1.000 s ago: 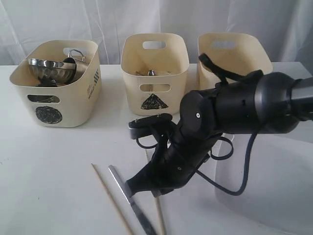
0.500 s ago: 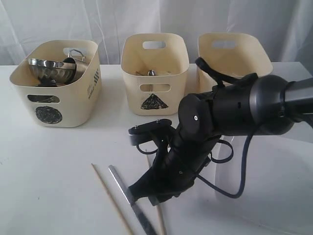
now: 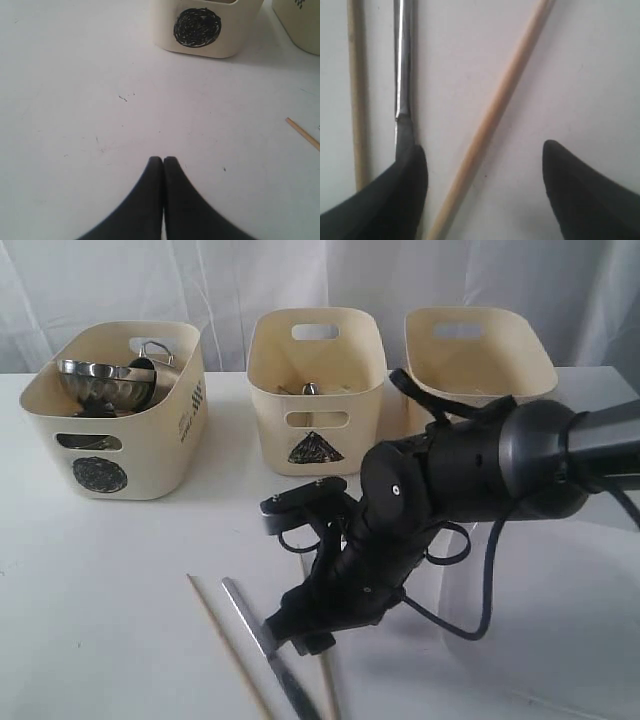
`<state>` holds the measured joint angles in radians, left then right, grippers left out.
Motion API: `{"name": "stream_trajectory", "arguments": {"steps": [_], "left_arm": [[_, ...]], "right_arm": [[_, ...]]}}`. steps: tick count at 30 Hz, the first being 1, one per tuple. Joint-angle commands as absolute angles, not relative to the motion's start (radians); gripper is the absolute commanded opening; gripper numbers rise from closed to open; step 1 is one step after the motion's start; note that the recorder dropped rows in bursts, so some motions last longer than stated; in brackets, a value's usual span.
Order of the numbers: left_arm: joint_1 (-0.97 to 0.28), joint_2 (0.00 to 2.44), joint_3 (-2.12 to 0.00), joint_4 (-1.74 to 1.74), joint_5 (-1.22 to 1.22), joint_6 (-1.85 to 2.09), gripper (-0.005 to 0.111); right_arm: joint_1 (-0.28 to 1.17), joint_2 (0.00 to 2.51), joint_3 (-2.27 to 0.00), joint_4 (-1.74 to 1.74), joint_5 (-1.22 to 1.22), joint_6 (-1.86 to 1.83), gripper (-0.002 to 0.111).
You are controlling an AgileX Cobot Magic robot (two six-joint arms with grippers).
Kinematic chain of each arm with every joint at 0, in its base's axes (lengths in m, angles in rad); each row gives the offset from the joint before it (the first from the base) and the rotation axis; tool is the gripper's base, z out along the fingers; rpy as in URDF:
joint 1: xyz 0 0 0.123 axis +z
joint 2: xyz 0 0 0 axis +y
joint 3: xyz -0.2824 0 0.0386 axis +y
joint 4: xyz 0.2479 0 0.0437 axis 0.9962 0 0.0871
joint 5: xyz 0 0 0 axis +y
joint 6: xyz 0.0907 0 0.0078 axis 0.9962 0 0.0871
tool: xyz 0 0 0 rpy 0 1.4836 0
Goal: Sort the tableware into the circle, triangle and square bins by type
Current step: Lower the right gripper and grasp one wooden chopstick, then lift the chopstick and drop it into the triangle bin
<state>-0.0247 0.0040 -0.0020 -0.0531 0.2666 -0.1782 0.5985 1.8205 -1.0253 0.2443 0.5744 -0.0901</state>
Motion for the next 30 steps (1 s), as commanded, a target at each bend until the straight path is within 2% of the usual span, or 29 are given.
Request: {"name": "stream_trajectory", "arguments": {"steps": [1,6,10,14,16,21,25,26,30], "left_arm": [[-0.022,0.000,0.000,-0.052,0.269,-0.180,0.000],[-0.022,0.000,0.000,-0.052,0.256,-0.180,0.000],[-0.022,0.000,0.000,-0.052,0.256,-0.180,0.000],[-0.022,0.000,0.000,-0.052,0.256,-0.180,0.000],[-0.022,0.000,0.000,-0.052,0.256,-0.180,0.000],[-0.022,0.000,0.000,-0.052,0.256,-0.180,0.000],[-0.022,0.000,0.000,-0.052,0.256,-0.180,0.000],[-0.022,0.000,0.000,-0.052,0.256,-0.180,0.000],[-0.022,0.000,0.000,-0.052,0.256,-0.180,0.000]], "right_arm": [[0.600,1.873,-1.025,0.219,0.593,-0.075,0.062],[0.600,1.913,-1.027,0.134,0.578,-0.070,0.062],[0.600,1.926,-1.027,-0.083,0.576,0.166,0.062],[0.600,1.926,-1.027,-0.093,0.550,0.188,0.062],[0.600,1.926,-1.027,-0.093,0.549,0.188,0.055],[0.600,1.926,-1.025,-0.041,0.549,0.188,0.023],[0.600,1.926,-1.025,-0.035,0.545,0.188,0.004],[0.600,1.926,-1.025,-0.035,0.542,0.188,0.000],[0.600,1.926,-1.025,-0.030,0.524,0.188,0.000]]}}
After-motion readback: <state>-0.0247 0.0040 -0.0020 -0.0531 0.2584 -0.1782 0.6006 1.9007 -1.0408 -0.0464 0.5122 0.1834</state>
